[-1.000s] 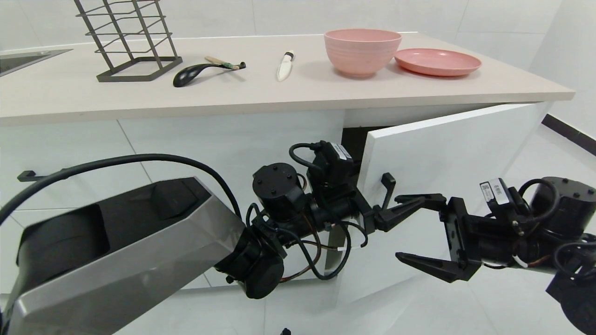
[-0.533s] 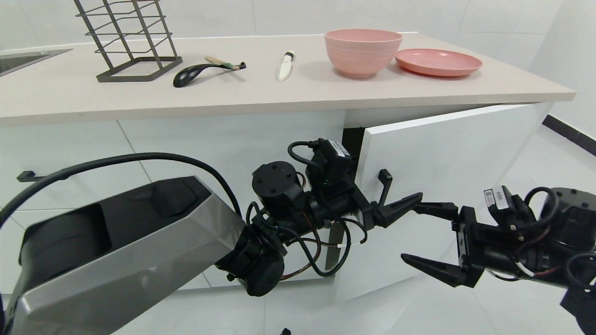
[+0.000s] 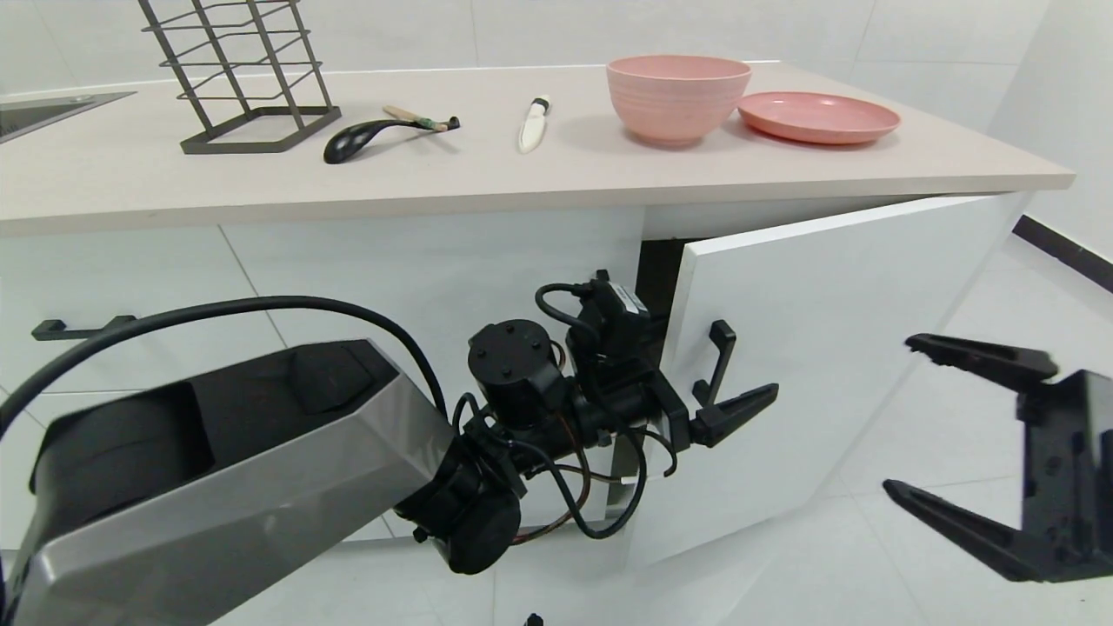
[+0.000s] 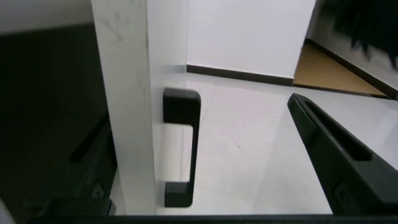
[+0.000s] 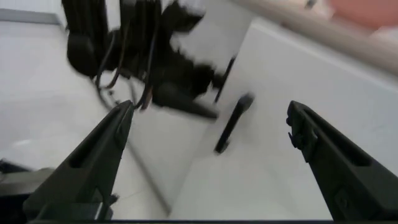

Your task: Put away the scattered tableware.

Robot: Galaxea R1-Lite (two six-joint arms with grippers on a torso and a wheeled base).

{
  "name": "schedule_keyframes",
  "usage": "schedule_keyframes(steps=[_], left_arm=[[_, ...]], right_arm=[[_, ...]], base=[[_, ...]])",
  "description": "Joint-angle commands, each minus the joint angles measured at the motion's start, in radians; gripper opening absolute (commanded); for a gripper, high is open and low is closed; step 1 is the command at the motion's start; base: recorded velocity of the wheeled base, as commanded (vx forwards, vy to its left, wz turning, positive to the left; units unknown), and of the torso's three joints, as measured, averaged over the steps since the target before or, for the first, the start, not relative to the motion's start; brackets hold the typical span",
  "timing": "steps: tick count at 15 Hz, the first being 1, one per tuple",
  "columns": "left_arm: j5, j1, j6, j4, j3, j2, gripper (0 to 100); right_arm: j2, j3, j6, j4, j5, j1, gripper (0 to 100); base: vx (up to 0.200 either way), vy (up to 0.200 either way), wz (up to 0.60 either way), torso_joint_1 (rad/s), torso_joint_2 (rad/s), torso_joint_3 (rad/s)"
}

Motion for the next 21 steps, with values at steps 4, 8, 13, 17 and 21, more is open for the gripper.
schedule_keyframes(steps=[4, 8, 13, 17, 21], left_arm=[[0.024, -0.073, -0.002, -0.023, 0.026, 0.026, 100], [0.026, -0.130, -0.002, -0.038, 0.011, 0.059, 100], [0.027, -0.147, -0.002, -0.041, -0.035, 0.081, 100], [0.056, -0.204, -0.021, -0.063, -0.062, 0.101, 100], [0.059, -0.256, -0.025, -0.080, -0.063, 0.114, 100]], right_arm=[[-0.242, -0.115, 0.039, 0.036, -0.150, -0.172, 100], [-0.274, -0.181, 0.088, 0.036, -0.187, -0.263, 100], [-0.277, -0.201, 0.097, 0.035, -0.187, -0.275, 100], [-0.296, -0.211, 0.108, 0.036, -0.187, -0.275, 100], [-0.305, -0.225, 0.111, 0.035, -0.187, -0.275, 100]], base=[[0.000, 0.000, 0.00, 0.000, 0.00, 0.000], [0.000, 0.000, 0.00, 0.000, 0.00, 0.000], [0.000, 0.000, 0.00, 0.000, 0.00, 0.000], [0.000, 0.000, 0.00, 0.000, 0.00, 0.000], [0.000, 0.000, 0.00, 0.000, 0.00, 0.000]])
